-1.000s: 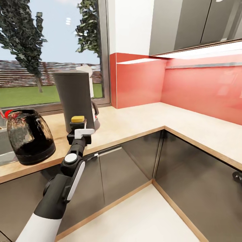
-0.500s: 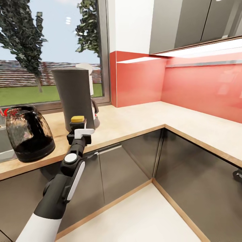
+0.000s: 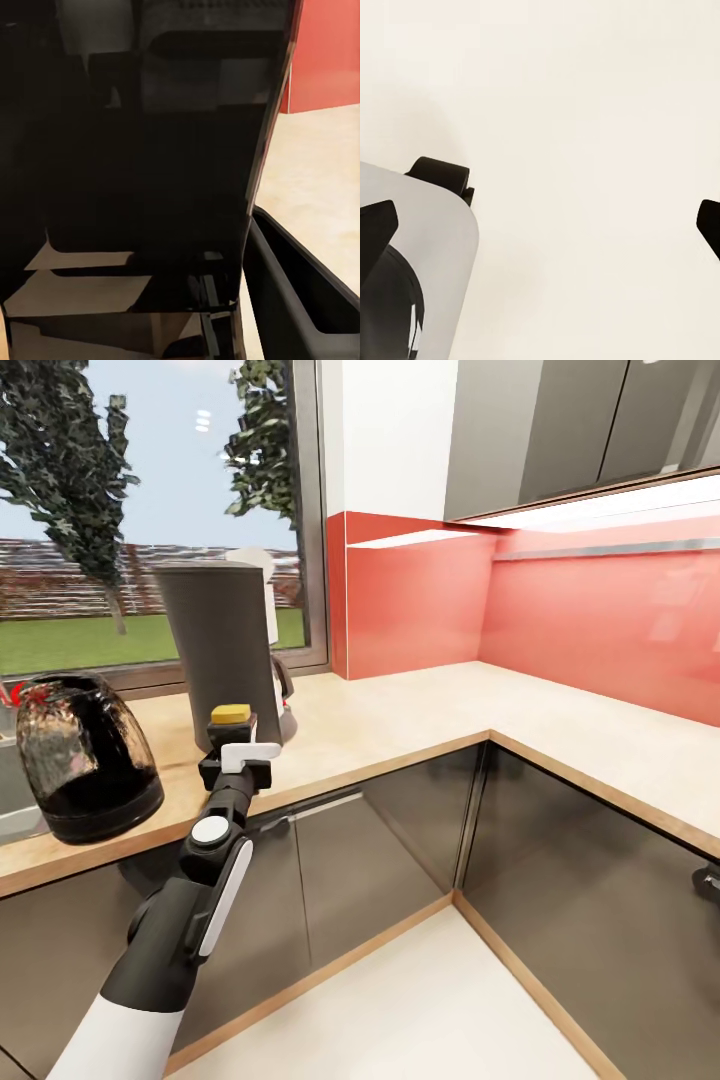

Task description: Set up a coffee station on the kitchen countertop: keep the coffee maker on the countertop, move the bottle of coffee from the kitchen shelf to the counter next to the coffee maker, place a paper coffee filter on top of the coffee maker, put the saucer next to the coffee maker with the coffee cup on the saucer, and place the electric kettle next to the coffee maker.

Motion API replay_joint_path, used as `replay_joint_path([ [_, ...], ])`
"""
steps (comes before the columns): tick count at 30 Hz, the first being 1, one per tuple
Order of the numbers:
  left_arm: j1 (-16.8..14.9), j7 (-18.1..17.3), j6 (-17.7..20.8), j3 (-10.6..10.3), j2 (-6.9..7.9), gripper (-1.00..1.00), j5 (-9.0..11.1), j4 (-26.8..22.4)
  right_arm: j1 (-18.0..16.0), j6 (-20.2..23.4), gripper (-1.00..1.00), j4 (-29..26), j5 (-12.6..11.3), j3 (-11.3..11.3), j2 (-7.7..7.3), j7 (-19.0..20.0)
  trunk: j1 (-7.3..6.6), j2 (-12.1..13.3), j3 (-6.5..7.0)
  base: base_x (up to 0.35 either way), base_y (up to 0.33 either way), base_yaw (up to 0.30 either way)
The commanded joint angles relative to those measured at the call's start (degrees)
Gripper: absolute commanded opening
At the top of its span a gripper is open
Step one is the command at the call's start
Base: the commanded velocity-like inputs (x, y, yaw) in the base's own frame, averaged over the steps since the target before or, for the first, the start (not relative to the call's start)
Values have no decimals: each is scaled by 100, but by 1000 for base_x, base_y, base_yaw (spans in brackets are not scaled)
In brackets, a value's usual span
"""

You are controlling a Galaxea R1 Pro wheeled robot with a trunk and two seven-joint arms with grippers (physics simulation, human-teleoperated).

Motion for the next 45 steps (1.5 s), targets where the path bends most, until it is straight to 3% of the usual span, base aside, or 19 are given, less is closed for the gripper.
replay_joint_path([
  [1, -4, 16, 44, -9, 0, -100, -31, -4, 4, -6, 100, -10, 18, 10, -2, -2, 0, -2, -4, 14, 0, 0],
  [16, -4, 15, 44, -9, 0, -100, -31, 1, 4, -3, 100, -11, 18, 10, -2, -2, 0, -2, -4, 28, 0, 0],
  [19, -4, 15, 44, -9, 0, -100, -31, 1, 4, -3, 100, -10, 18, 10, -2, -2, 66, -123, -58, 1, 0, 0],
  [26, -4, 15, 44, -9, 0, -100, -31, 1, 4, -3, 100, -14, 18, 11, -2, -2, 66, -123, -58, 0, 0, 0],
  [30, -4, 15, 44, -9, 0, -100, -31, 1, 4, -3, 100, -10, 18, 11, -2, -2, 154, -283, -130, 0, 0, 0],
  [45, -4, 15, 44, -9, 0, -100, -31, 1, 4, -3, 100, -11, 18, 11, -2, -2, 154, -283, -130, 0, 0, 0],
])
